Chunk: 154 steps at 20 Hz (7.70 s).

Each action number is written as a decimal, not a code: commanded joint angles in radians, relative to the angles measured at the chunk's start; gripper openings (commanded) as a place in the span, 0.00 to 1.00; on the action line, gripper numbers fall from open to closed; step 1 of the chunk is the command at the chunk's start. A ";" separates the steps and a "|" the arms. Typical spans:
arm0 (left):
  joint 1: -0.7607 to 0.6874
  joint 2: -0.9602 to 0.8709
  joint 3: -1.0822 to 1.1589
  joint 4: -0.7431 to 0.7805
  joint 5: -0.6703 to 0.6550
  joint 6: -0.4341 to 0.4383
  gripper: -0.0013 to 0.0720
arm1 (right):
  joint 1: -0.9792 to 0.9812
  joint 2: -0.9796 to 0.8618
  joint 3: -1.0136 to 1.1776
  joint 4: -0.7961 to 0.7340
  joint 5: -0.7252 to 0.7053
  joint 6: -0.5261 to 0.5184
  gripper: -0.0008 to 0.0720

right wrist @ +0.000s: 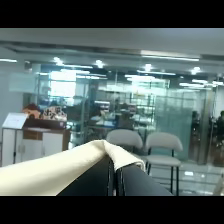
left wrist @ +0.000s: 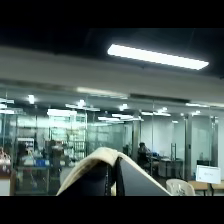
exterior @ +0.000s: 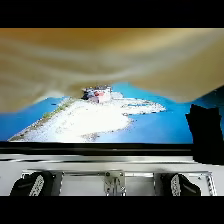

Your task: Fold the shirts.

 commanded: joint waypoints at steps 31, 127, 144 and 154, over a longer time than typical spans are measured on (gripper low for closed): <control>-0.244 -1.022 -0.486 0.198 0.366 -0.181 0.06 | 0.504 -1.036 -0.480 -0.468 -0.676 0.251 0.09; 0.025 -0.778 -0.666 0.065 -0.596 -0.051 0.06 | 0.287 -0.816 -0.575 -0.384 0.183 0.169 0.09; -0.031 -1.259 -0.276 -0.058 -0.403 -0.130 0.06 | 0.370 -1.120 -0.412 -0.420 -0.061 0.259 0.09; 0.037 -1.238 -0.254 -0.058 -0.676 -0.146 0.76 | 0.239 -1.063 -0.412 -0.425 0.066 0.307 0.91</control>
